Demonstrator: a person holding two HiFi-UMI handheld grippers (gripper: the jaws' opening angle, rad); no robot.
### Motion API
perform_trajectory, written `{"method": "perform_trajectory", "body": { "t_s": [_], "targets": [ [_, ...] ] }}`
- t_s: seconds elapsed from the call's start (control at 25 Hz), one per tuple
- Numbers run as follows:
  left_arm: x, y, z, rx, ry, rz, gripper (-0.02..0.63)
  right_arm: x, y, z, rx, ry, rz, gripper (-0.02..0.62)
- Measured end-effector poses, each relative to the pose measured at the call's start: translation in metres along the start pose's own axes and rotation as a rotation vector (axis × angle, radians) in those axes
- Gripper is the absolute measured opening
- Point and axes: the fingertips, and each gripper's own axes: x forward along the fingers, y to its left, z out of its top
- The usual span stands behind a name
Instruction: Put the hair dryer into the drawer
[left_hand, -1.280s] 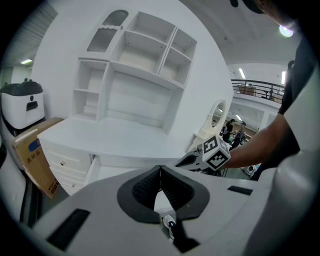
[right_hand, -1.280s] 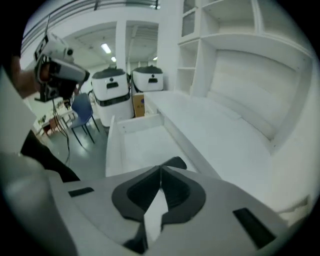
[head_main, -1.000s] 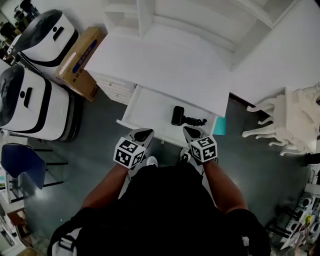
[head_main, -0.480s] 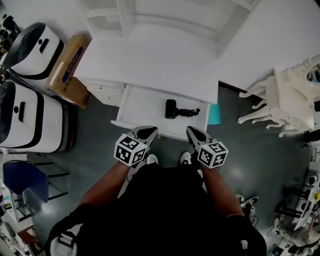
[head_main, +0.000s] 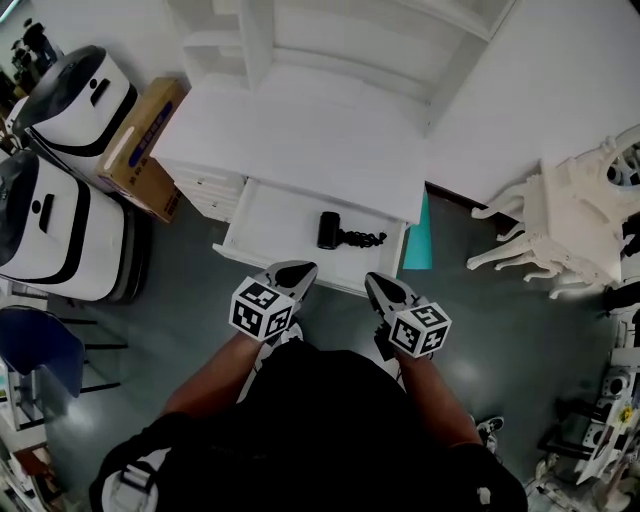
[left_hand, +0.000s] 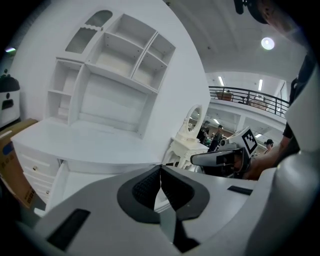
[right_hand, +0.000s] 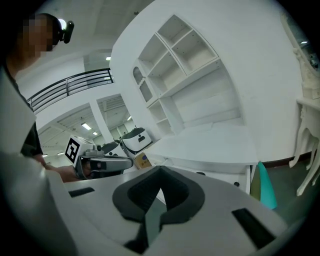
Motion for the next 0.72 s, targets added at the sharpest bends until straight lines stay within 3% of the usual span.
{"method": "perform_trajectory", "body": {
  "t_s": [0.2,0.72],
  "targets": [
    [0.008,-0.035,0.004,0.030,-0.022,0.011,0.011,-0.031,-0.006,0.004,-0.003,-0.020,0.029,0.025],
    [0.017,-0.091,-0.001,0.019,-0.037,0.064,0.011,-0.094,-0.027,0.000,0.016,-0.055,0.061,0.025]
  ]
}}
